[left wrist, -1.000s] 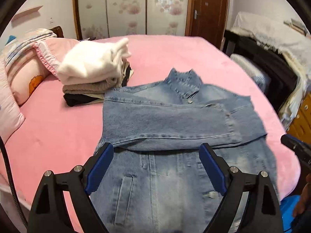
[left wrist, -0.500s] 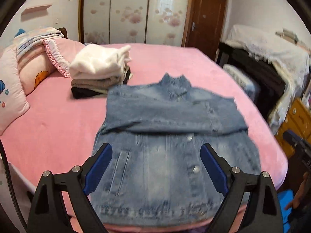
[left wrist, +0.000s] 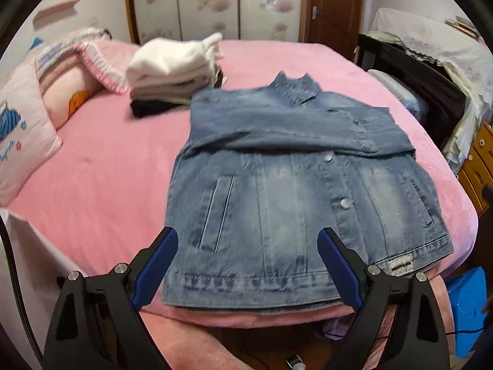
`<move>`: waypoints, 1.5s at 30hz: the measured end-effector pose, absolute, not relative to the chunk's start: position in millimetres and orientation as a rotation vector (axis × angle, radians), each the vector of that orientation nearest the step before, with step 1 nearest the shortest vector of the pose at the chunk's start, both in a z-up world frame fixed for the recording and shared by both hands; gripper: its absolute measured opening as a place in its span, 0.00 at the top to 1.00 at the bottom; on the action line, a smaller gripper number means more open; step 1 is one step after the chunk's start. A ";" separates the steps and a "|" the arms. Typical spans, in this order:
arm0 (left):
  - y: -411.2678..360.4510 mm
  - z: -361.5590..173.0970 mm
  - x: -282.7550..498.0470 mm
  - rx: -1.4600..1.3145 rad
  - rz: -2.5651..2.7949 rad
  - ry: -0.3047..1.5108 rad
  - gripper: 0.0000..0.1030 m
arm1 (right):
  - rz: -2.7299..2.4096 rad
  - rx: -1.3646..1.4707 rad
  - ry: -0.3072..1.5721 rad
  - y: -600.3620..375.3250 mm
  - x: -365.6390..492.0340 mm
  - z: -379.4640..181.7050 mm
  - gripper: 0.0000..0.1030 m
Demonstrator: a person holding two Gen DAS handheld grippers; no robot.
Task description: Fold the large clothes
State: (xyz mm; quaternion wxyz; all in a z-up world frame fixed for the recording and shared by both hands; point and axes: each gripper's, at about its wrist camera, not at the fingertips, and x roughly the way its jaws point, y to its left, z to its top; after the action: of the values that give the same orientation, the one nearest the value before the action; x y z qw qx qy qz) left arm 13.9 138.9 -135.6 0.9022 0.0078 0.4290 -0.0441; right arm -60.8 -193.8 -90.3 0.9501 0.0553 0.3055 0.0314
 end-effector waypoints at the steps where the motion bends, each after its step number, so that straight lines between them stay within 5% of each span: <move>1: 143.6 -140.0 14.3 0.003 -0.082 0.899 0.11 | 0.055 0.113 0.654 -196.4 -58.2 -98.5 0.68; 14: 178.0 -202.8 25.6 -0.061 -0.011 1.061 0.11 | -0.024 0.137 0.920 -226.6 -43.1 -172.1 0.68; 17: 193.8 -218.4 29.4 -0.094 0.010 1.102 0.11 | -0.025 0.145 0.961 -233.2 -43.9 -183.7 0.60; 41: 266.8 -296.4 40.1 -0.463 -0.100 1.219 0.12 | -0.034 0.376 1.059 -290.0 -45.2 -227.0 0.55; 45: 270.6 -296.5 37.1 -0.492 -0.136 1.210 0.21 | -0.004 0.444 1.079 -295.1 -44.1 -237.8 0.55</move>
State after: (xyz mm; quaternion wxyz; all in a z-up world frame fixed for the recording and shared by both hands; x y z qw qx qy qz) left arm 37.1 270.6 -296.5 0.7921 -0.2286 0.5625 -0.0633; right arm -44.1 -295.1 -237.8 0.8345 0.2095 0.5096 -0.0017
